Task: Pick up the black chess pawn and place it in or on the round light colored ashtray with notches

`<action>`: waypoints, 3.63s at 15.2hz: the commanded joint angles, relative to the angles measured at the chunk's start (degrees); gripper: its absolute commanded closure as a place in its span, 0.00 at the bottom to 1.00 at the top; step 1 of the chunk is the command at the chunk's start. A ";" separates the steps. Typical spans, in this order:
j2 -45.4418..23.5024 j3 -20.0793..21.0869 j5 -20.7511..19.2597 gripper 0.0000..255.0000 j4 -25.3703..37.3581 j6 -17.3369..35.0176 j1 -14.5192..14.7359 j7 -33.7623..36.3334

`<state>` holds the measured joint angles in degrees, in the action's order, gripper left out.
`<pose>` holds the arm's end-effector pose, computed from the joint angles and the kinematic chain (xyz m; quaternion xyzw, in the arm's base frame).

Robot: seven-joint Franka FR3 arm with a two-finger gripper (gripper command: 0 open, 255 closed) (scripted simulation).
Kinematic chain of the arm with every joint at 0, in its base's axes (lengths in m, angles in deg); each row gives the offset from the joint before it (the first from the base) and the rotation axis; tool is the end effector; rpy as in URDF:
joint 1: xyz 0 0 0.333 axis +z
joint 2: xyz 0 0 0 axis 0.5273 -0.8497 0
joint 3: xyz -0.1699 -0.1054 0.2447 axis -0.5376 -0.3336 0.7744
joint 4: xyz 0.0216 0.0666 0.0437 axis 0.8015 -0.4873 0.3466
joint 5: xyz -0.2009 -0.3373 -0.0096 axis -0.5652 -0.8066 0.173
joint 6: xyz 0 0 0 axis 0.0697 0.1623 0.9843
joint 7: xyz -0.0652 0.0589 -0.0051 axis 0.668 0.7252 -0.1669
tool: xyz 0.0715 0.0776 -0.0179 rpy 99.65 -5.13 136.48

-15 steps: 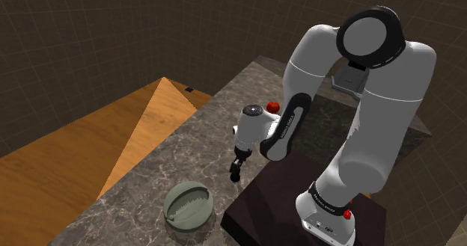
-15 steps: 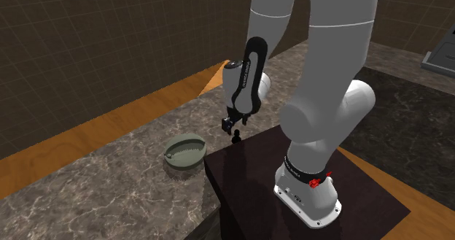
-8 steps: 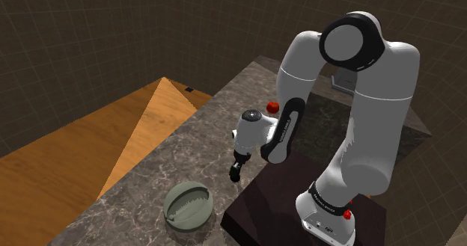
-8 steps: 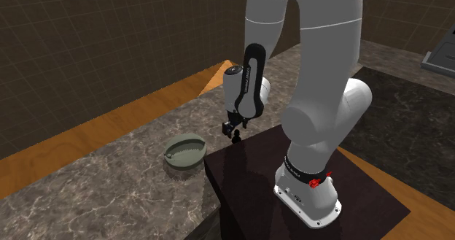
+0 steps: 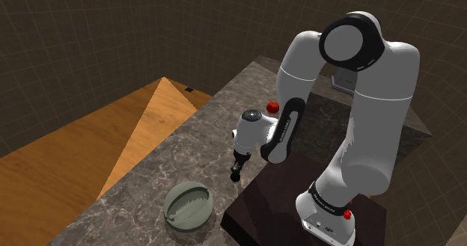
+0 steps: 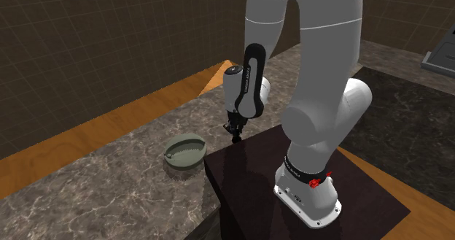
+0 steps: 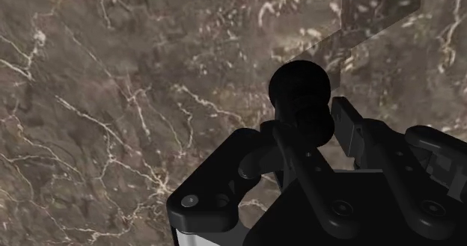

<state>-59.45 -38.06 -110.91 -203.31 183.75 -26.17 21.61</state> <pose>0.3437 0.0514 0.1075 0.9953 0.0899 -0.0142 0.0346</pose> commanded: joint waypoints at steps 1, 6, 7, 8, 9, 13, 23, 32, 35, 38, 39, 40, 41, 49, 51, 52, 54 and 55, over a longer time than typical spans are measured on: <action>-0.17 0.04 -0.02 1.00 0.00 0.02 0.07 0.03; -0.12 0.08 0.01 1.00 -0.03 -0.01 0.01 -0.03; 1.16 1.42 0.79 1.00 -0.51 -0.94 -1.26 -0.87; 2.44 2.83 1.70 1.00 -1.00 -1.85 -2.57 -1.79; 3.71 4.29 2.77 1.00 -1.48 -2.76 -3.86 -2.80; 8.80 10.29 8.60 1.00 -3.33 -6.22 -8.76 -7.83; 21.75 19.21 28.64 1.00 -6.46 -15.20 -12.76 -23.06; 20.51 26.06 32.03 1.00 0.73 -21.91 -5.94 -12.91; 18.03 28.22 30.98 1.00 4.92 -24.15 -3.64 -7.61; 15.10 29.91 29.44 1.00 9.63 -26.56 -1.35 -2.46; 14.03 30.34 28.87 1.00 11.32 -27.41 -0.54 -0.81; 12.93 30.68 28.28 1.00 13.05 -28.28 0.33 0.80; 11.79 30.99 27.69 1.00 14.84 -29.18 1.20 2.36; 4.68 30.26 22.80 1.00 21.19 -29.72 5.15 9.29; 3.07 29.45 21.30 1.00 21.35 -28.49 5.70 10.39; 2.27 29.02 20.56 1.00 21.46 -27.88 6.00 10.93; 0.66 28.11 19.10 1.00 21.71 -26.69 6.63 12.01; -0.15 27.64 18.38 1.00 21.86 -26.11 6.97 12.54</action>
<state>-58.54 -9.79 -91.57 -181.65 156.86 -19.52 33.58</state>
